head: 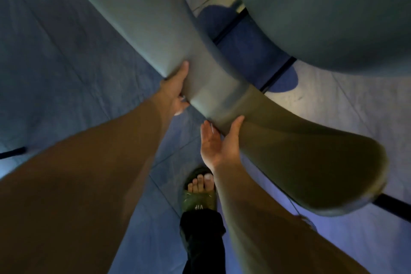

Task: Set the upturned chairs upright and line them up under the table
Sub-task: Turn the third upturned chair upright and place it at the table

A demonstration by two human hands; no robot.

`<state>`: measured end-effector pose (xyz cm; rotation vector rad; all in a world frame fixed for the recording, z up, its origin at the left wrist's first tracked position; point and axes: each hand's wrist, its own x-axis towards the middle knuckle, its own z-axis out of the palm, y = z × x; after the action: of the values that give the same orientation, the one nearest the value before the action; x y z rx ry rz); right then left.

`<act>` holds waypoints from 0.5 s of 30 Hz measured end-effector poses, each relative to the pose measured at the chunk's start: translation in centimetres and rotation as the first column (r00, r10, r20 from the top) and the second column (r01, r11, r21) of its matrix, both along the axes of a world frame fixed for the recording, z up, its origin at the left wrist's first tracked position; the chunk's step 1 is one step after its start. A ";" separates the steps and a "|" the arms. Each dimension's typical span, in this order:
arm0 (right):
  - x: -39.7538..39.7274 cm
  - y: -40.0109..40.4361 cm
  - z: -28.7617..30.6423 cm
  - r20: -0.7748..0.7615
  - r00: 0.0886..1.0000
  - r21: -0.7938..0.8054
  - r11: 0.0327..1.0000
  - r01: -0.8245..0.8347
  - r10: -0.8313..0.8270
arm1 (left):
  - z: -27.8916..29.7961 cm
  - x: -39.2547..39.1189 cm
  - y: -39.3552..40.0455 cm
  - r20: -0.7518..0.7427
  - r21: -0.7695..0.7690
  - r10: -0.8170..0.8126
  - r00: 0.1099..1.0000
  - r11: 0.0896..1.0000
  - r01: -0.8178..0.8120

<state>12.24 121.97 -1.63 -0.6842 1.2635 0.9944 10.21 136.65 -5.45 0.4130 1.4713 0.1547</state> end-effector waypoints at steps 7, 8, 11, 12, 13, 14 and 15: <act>1.0 -4.0 6.2 0.049 0.995 -0.087 0.992 0.093 -0.089 | 7.4 0.1 -4.7 -0.027 0.018 -0.026 0.999 0.999 0.026; 1.5 -4.3 7.9 0.055 0.995 -0.083 0.993 0.083 -0.078 | 9.1 0.5 -5.1 -0.050 0.036 -0.035 0.998 0.999 0.037; 3.0 -4.9 13.3 0.058 0.998 -0.112 0.993 0.040 -0.034 | 14.3 1.8 -5.8 -0.103 0.092 -0.060 0.993 0.993 0.069; 3.7 -5.0 15.0 0.073 0.997 -0.122 0.992 0.031 -0.022 | 16.1 2.4 -5.9 -0.115 0.107 -0.071 0.991 0.991 0.084; 4.4 -5.1 16.6 0.094 0.995 -0.134 0.990 0.033 -0.020 | 17.9 3.1 -6.1 -0.121 0.122 -0.074 0.990 0.989 0.089; 5.1 -5.2 18.0 0.112 0.993 -0.148 0.988 0.037 -0.020 | 19.7 3.9 -6.2 -0.122 0.140 -0.073 0.990 0.986 0.090; 5.8 -5.3 19.4 0.133 0.991 -0.161 0.986 0.041 -0.020 | 21.3 4.6 -6.5 -0.123 0.154 -0.074 0.990 0.984 0.092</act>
<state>18.00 116.69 17.81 -0.8412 1.2451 0.8131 14.83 130.18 15.86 0.6216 1.5588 0.1850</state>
